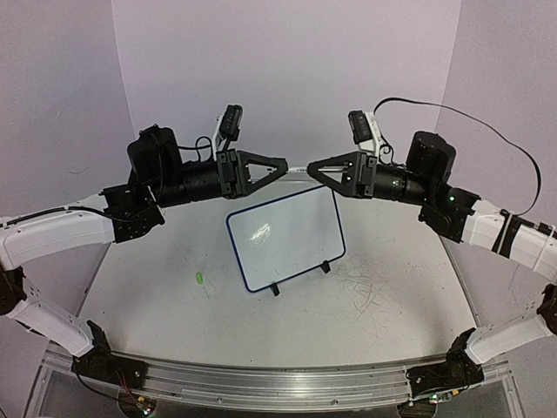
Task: Write a sentence on the whiteboard
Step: Pass from the left arm to the right
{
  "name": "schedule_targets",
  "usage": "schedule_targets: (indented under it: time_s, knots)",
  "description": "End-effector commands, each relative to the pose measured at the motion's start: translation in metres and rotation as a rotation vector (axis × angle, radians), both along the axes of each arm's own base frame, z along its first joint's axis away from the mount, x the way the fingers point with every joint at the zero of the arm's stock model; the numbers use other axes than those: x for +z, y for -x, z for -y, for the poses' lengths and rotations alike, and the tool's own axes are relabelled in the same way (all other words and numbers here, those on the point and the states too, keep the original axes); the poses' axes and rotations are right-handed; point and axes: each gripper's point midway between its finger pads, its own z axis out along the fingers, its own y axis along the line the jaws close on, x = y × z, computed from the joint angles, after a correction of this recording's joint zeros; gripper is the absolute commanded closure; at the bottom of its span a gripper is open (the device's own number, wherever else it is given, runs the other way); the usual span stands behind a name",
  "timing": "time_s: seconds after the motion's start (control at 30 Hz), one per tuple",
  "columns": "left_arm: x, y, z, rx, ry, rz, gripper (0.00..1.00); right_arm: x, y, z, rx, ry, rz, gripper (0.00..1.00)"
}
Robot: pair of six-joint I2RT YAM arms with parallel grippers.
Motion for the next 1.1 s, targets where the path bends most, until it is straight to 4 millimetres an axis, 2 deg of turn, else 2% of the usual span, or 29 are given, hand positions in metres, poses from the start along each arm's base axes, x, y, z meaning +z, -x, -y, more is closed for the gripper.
schedule_targets:
  time_s: [0.0, 0.07, 0.3, 0.43, 0.5, 0.7, 0.77, 0.83, 1.0, 1.07]
  knots:
    - [0.021, 0.007, -0.008, 0.003, 0.063, 0.045, 1.0, 0.018, 0.007, 0.0, 0.033, -0.052, 0.043, 0.38]
    - [0.021, 0.007, -0.008, 0.002, 0.066, 0.044, 1.0, 0.016, 0.008, -0.002, 0.053, -0.058, 0.029, 0.5]
    - [0.022, 0.007, -0.009, 0.001, 0.078, 0.039, 1.0, 0.021, 0.015, -0.002, 0.101, -0.123, 0.022, 0.54]
    - [0.022, 0.008, -0.008, -0.005, 0.083, 0.037, 1.0, 0.025, 0.02, -0.005, 0.139, -0.153, 0.016, 0.61]
    - [0.021, 0.008, -0.007, -0.01, 0.084, 0.034, 1.0, 0.026, 0.021, -0.007, 0.144, -0.157, 0.016, 0.69]
    - [0.02, 0.008, -0.006, -0.018, 0.088, 0.032, 1.0, 0.029, 0.023, -0.013, 0.156, -0.176, 0.01, 0.77]
    - [0.019, 0.008, -0.005, -0.018, 0.088, 0.028, 1.0, 0.03, 0.024, -0.015, 0.163, -0.181, 0.008, 0.75]
    - [0.018, 0.008, -0.005, -0.017, 0.088, 0.026, 1.0, 0.029, 0.025, -0.018, 0.174, -0.182, 0.002, 0.65]
    - [0.021, 0.007, -0.011, 0.009, 0.099, 0.034, 1.0, 0.03, 0.024, -0.014, 0.141, -0.198, 0.008, 0.65]
    - [0.022, 0.004, -0.016, 0.041, 0.106, 0.033, 1.0, 0.035, 0.024, -0.009, 0.11, -0.22, 0.02, 0.59]
